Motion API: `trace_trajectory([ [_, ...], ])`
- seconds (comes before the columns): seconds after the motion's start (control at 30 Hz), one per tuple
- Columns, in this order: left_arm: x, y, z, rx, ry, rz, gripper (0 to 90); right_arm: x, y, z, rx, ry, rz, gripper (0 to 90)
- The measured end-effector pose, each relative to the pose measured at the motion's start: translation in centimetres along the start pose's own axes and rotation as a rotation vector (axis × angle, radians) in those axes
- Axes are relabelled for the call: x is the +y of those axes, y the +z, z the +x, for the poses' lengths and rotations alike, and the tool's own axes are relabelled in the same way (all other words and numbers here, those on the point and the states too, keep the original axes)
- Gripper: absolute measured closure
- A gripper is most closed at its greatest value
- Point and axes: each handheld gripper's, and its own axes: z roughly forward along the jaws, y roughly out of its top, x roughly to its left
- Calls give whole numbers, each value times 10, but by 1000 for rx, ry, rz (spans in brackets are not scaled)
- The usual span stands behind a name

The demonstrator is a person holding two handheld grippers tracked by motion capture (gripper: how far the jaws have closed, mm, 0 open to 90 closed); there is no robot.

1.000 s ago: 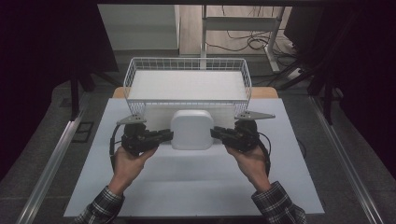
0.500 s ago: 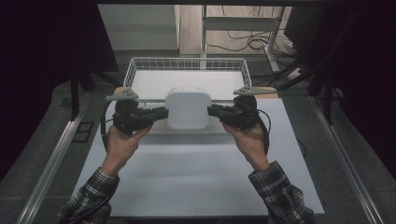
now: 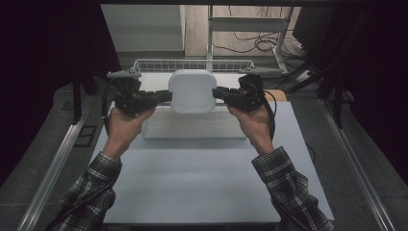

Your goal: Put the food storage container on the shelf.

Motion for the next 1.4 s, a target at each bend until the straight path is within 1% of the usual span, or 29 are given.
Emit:
trace_trajectory([
  [0.1,6,5,5,4,-12,6,799,4,3,-3,-8,2,0,770],
  [0.2,9,11,11,7,-25,20,796,9,9,-8,-21,6,18,768],
  [0.23,10,14,15,8,-36,21,793,11,12,-10,-27,16,25,768],
  [0.27,10,14,15,8,-36,21,791,11,12,-10,-27,16,25,768],
  [0.3,11,17,18,7,-45,23,789,13,15,-12,-30,18,29,767],
  [0.43,12,19,22,3,-58,27,781,15,17,-13,-27,23,34,766],
  [0.5,11,20,24,-8,-65,32,741,15,20,-14,-26,23,51,760],
  [0.6,11,21,25,-5,-67,36,723,14,23,-15,-29,23,57,755],
  [0.67,11,22,26,-6,-67,40,706,14,25,-16,-29,30,57,742],
  [0.73,12,23,29,-16,-78,33,689,14,27,-17,-26,39,54,728],
  [0.9,14,26,31,-21,-80,30,666,15,30,-18,-37,35,55,706],
  [1.0,15,29,32,-9,-82,31,653,17,32,-19,-48,28,56,686],
  [1.07,17,33,32,13,-76,38,631,18,37,-20,-62,23,61,659],
  [1.13,17,35,33,25,-74,45,629,19,39,-21,-64,23,61,647],
  [1.27,17,39,34,28,-77,57,636,20,41,-23,-66,30,66,626],
  [1.3,16,41,35,35,-76,64,636,20,42,-25,-64,37,68,613],
  [1.4,16,42,37,28,-87,55,634,20,43,-27,-62,44,68,604],
])
